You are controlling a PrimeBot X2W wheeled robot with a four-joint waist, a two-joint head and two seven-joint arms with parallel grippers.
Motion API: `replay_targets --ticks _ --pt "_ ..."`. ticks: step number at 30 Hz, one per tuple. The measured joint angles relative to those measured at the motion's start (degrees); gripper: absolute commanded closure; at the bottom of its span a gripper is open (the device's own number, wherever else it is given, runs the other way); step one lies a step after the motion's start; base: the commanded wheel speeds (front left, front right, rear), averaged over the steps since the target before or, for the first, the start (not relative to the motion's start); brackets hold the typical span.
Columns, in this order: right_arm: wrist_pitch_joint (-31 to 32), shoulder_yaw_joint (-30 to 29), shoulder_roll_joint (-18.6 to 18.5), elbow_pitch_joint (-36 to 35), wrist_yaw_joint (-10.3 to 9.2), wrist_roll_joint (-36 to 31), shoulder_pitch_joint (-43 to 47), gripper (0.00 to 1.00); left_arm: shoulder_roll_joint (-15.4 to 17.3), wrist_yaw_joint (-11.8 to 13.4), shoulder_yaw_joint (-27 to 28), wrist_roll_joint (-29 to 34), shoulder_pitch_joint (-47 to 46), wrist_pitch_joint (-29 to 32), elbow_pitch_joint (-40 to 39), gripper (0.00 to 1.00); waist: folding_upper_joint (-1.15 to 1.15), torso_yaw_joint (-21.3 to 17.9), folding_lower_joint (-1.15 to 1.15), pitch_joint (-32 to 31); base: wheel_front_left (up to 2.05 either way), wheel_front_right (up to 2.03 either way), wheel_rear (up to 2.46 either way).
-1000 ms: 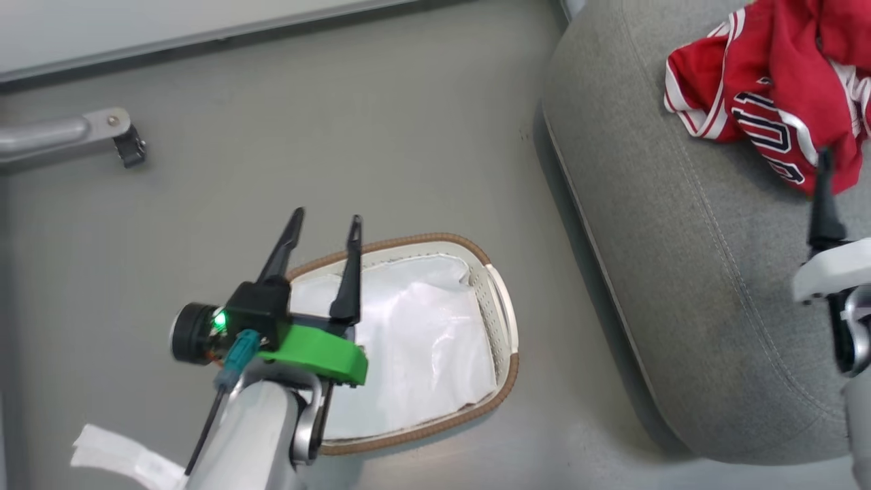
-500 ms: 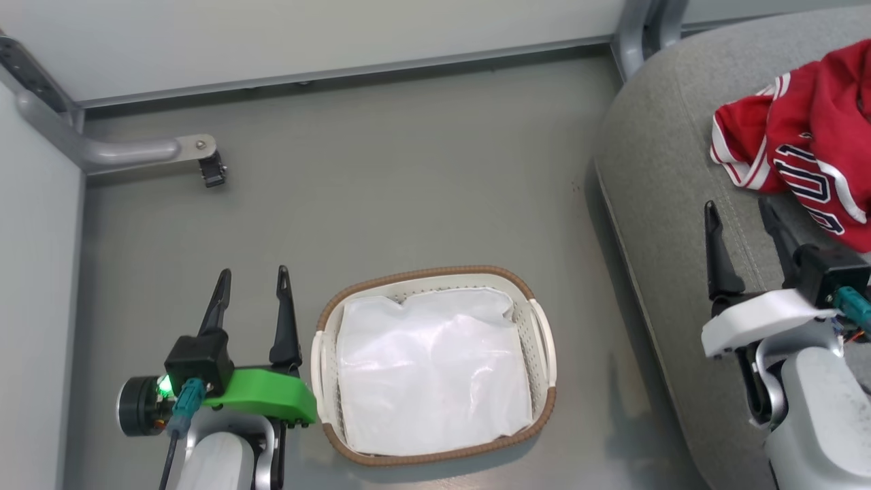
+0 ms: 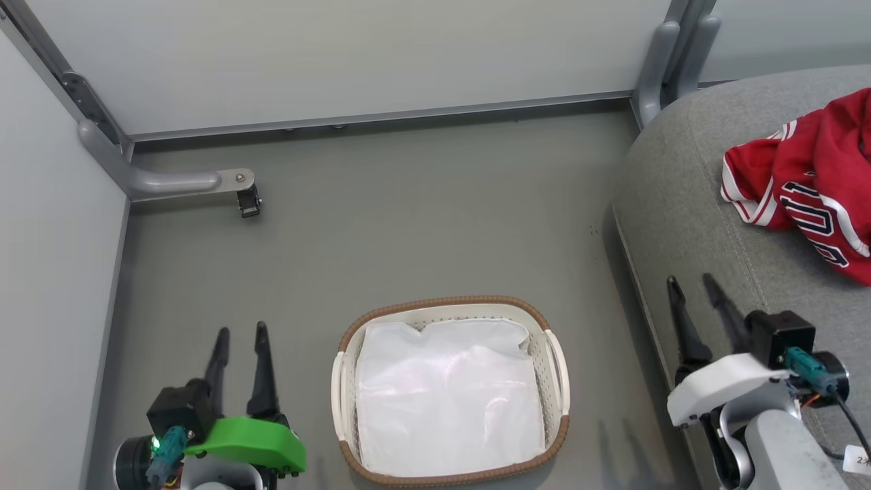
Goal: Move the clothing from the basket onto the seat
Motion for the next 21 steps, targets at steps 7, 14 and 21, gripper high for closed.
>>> replay_targets --ticks 7,14,21 --pt "1.4 -0.3 1.0 1.9 0.00 3.4 1.5 1.00 -0.1 -0.2 0.1 -3.3 0.4 1.0 1.7 1.00 0.00 0.0 0.00 -0.2 0.00 0.00 0.00" --pt "3.3 -1.0 1.2 1.0 0.00 10.9 1.6 1.00 -0.1 -0.8 1.1 -10.6 0.4 2.8 1.5 1.00 0.00 -0.1 0.00 -0.6 0.00 0.00 0.00" --pt "5.1 -1.5 1.5 0.2 0.00 17.8 2.4 1.00 0.0 -1.5 2.0 -17.3 0.4 4.5 1.2 1.00 0.00 -0.2 0.00 -1.0 0.00 0.00 0.00"
